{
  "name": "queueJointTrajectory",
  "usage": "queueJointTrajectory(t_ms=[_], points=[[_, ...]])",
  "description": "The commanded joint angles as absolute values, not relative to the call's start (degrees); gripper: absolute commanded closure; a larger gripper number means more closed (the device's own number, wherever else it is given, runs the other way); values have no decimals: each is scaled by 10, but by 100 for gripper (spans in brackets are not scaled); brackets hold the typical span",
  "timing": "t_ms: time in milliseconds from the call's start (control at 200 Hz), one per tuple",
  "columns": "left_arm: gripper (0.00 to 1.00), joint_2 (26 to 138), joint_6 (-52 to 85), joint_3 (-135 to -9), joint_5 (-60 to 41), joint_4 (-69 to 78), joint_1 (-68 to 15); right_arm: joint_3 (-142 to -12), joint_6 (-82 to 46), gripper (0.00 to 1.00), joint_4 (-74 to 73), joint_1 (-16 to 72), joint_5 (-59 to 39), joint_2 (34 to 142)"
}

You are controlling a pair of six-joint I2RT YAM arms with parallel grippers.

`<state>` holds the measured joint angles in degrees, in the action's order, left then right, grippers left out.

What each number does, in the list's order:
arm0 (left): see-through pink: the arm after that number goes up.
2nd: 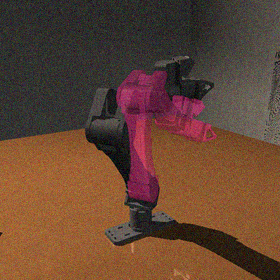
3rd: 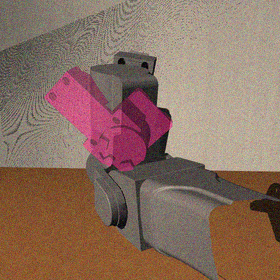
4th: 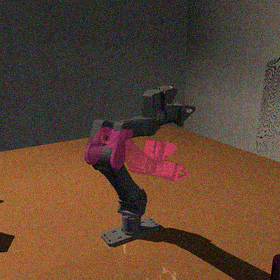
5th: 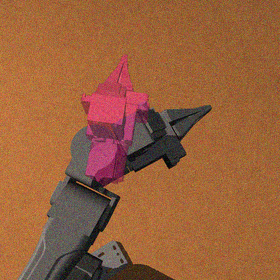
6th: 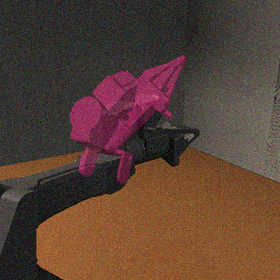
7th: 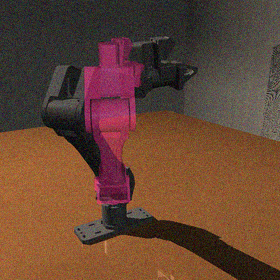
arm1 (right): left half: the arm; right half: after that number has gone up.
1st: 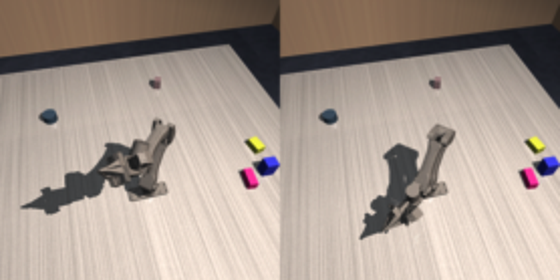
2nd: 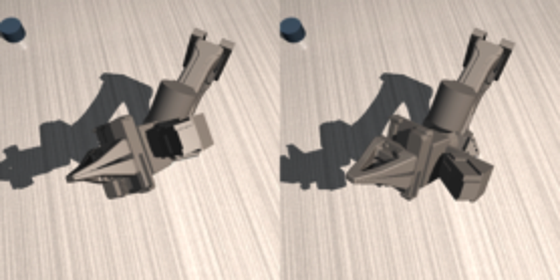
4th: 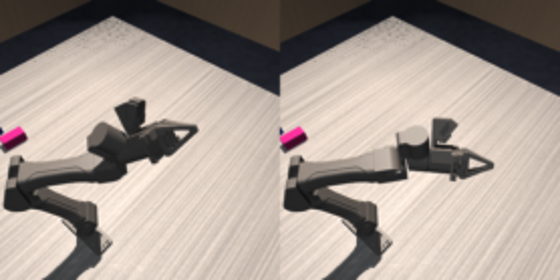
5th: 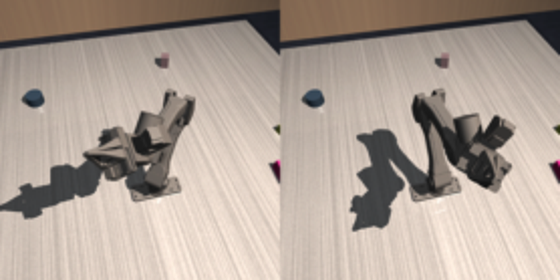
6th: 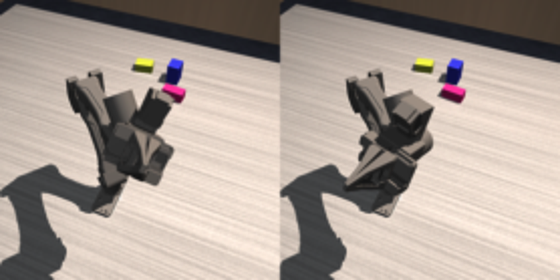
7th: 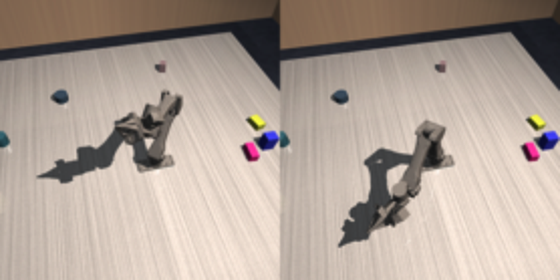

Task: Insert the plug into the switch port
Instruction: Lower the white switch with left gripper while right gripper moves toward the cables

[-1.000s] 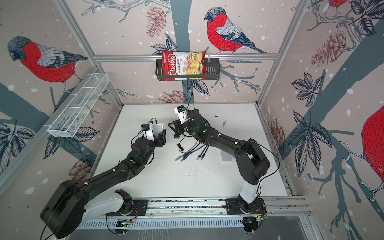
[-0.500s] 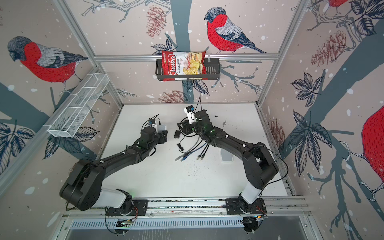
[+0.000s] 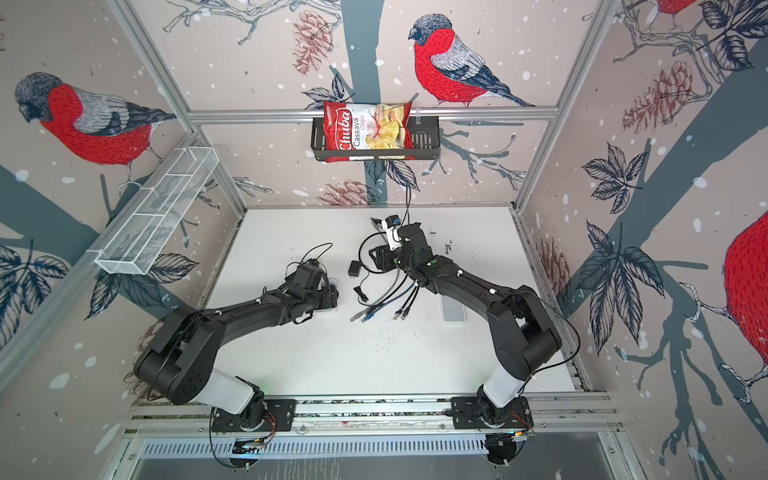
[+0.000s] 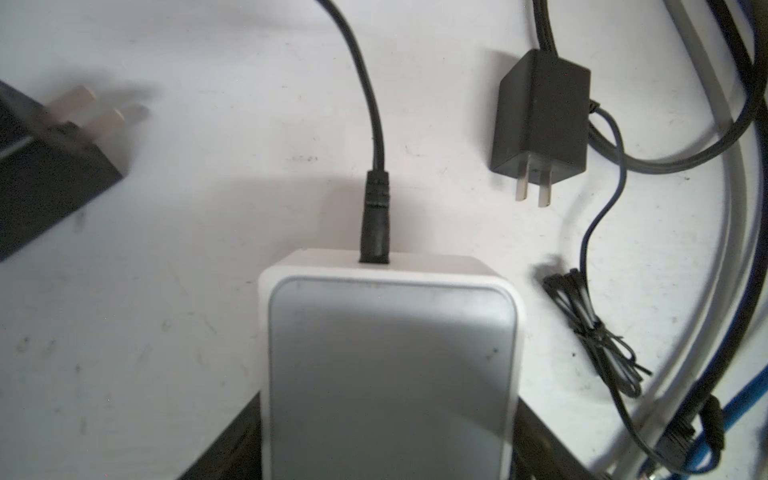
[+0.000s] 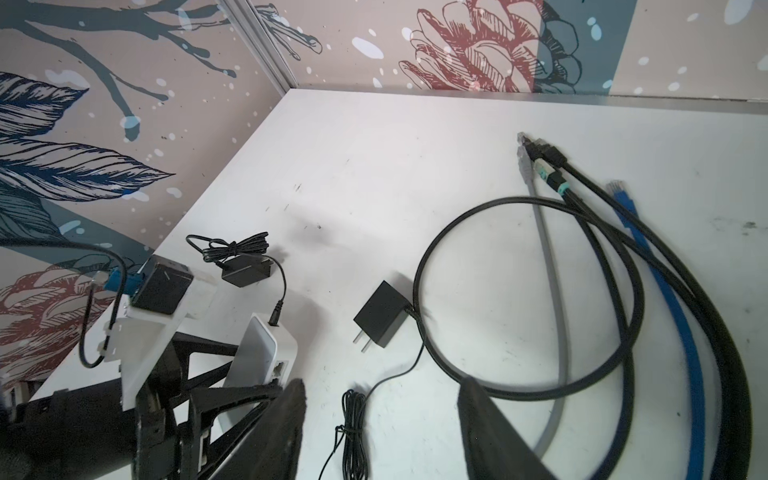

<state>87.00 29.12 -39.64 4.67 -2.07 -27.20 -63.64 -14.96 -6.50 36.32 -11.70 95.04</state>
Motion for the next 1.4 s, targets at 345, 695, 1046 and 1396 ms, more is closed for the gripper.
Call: queueJointTrajectory(t_ms=[345, 695, 1046, 1396], points=[[22, 929, 295, -450, 148, -201, -291, -644, -147, 37, -40, 358, -97, 964], [6, 956, 274, -463, 150, -207, -306, -676, -114, 33, 17, 335, -82, 980], [3, 915, 279, -469, 190, -200, -306, -697, -145, 37, 68, 298, -66, 1005], [3, 834, 259, -449, 180, -124, -306, -691, -157, 48, 101, 294, -12, 1005]])
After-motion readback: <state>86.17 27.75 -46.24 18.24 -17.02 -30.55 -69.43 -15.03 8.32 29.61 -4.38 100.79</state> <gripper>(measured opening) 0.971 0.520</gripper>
